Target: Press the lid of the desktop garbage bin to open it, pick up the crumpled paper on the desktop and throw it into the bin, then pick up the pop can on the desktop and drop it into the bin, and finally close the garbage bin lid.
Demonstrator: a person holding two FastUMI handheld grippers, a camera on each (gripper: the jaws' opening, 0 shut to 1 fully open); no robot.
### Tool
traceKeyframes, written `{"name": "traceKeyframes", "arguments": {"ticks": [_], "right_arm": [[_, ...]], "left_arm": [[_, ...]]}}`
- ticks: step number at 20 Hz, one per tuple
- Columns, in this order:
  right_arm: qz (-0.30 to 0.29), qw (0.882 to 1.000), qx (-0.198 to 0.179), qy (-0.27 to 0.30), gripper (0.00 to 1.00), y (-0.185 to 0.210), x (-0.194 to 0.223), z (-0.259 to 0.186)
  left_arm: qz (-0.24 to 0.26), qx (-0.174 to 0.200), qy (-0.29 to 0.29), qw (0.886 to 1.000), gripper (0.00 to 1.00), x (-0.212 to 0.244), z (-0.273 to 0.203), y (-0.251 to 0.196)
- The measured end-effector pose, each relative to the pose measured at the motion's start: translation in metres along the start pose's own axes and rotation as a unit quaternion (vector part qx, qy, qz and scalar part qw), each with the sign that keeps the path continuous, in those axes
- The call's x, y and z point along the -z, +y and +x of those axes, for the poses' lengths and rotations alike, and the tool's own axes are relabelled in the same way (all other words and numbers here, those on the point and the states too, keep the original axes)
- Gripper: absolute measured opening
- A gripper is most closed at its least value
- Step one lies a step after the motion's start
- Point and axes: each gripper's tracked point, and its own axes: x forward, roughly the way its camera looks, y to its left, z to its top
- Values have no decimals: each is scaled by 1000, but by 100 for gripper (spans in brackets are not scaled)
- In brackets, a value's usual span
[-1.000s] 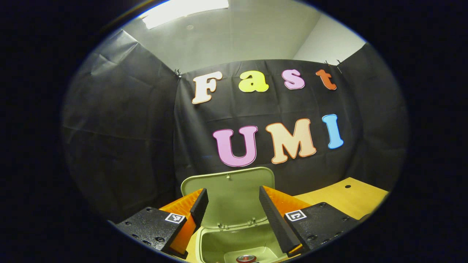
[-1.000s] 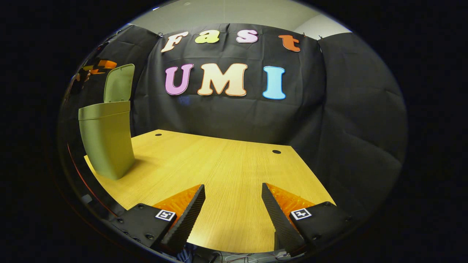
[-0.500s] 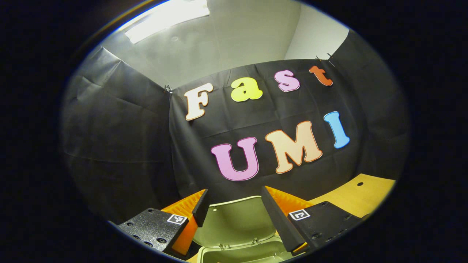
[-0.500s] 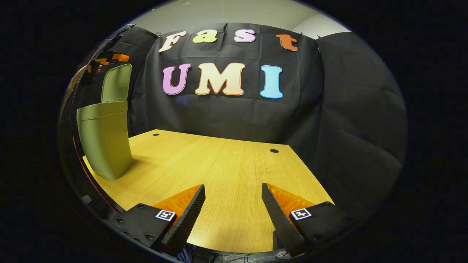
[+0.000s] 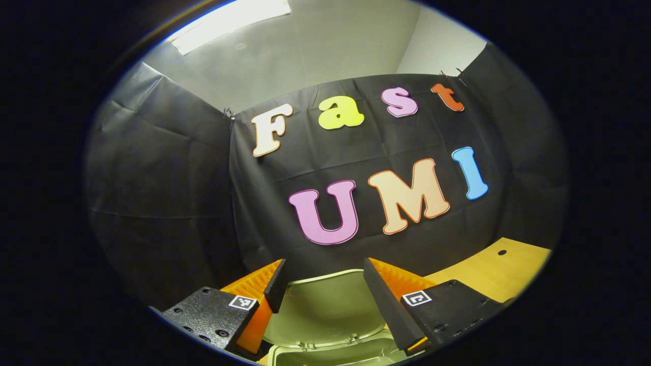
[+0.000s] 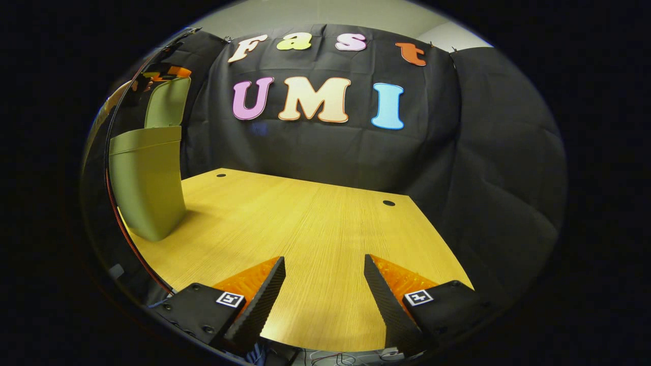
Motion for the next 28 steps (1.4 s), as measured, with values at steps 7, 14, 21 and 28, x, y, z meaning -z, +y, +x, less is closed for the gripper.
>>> {"name": "traceKeyframes", "arguments": {"ticks": [7,14,21,28], "right_arm": [[6,1000,-5,-8,99,-1,-5,-4],[8,1000,-8,-29,98,1,-17,-15],[-5,999,-15,-37,98,9,-21,-22],[-6,999,-14,-41,98,9,-23,-26]], "left_arm": [[-18,25,-3,1000,89,0,-35,-10],[-64,71,-12,995,90,10,-95,-27],[-106,106,0,989,89,36,-137,-36],[-141,117,35,982,87,79,-147,-44]]}}
